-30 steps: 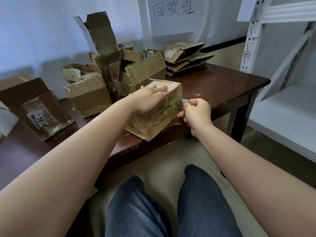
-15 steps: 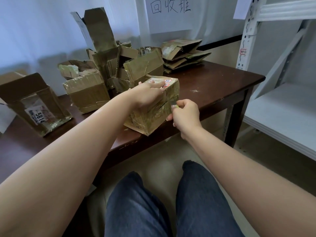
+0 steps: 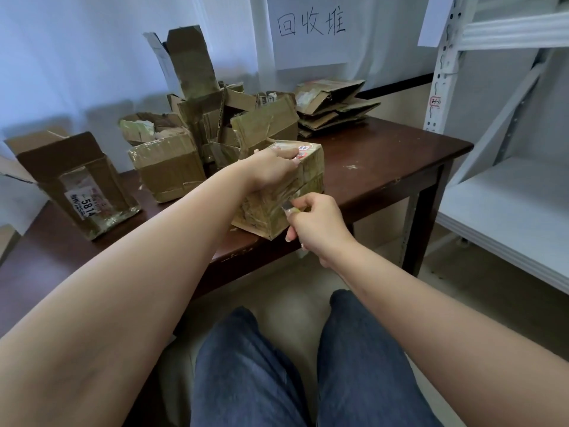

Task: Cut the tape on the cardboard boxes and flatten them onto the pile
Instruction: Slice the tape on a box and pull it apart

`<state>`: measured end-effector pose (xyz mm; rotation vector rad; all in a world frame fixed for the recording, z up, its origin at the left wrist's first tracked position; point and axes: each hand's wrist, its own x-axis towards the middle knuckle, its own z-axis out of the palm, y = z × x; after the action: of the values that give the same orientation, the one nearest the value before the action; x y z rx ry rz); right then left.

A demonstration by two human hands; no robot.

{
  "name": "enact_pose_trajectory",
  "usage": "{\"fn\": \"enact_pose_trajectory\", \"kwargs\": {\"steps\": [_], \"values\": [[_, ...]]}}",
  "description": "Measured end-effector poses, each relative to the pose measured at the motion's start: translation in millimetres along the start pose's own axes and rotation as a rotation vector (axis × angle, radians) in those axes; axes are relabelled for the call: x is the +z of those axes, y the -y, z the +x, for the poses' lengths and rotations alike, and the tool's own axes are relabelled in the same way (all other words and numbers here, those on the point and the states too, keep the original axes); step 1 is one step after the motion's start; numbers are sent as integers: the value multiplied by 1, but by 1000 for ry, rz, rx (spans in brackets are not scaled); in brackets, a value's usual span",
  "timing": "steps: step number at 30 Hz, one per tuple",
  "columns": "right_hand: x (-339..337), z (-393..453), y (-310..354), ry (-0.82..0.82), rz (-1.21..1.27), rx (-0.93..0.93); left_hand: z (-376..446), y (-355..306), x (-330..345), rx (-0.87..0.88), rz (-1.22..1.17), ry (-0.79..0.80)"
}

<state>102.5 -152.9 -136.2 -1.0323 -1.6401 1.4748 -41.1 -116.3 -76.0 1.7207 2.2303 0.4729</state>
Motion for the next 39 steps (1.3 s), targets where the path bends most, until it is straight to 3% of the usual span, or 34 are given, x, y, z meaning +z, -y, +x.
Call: {"fn": "enact_pose_trajectory", "kwargs": {"steps": [9, 13, 17, 19, 21, 25, 28, 33, 39], "values": [[-4, -23, -1, 87, -9, 2, -11, -8, 2, -50, -93, -48], [-21, -28, 1, 235, -80, 27, -8, -15, 6, -109, -75, -83], [-50, -14, 7, 53, -79, 16, -13, -18, -6, -116, -235, -123], [-55, -7, 8, 23, -86, -12, -25, -8, -27, -52, -360, -59], [-54, -1, 6, 14, -94, -42, -40, -3, -47, 19, -337, 39], [-48, 7, -5, -13, -37, -78, -56, 20, -57, 104, -14, 296], [-47, 11, -14, -78, 9, -94, -45, 24, -34, 149, 90, 180], [-62, 19, -32, -277, -145, -228, -24, -5, 10, 179, 370, -91], [-78, 28, -44, -353, -327, -356, -8, -21, 22, 130, 352, -128]]}}
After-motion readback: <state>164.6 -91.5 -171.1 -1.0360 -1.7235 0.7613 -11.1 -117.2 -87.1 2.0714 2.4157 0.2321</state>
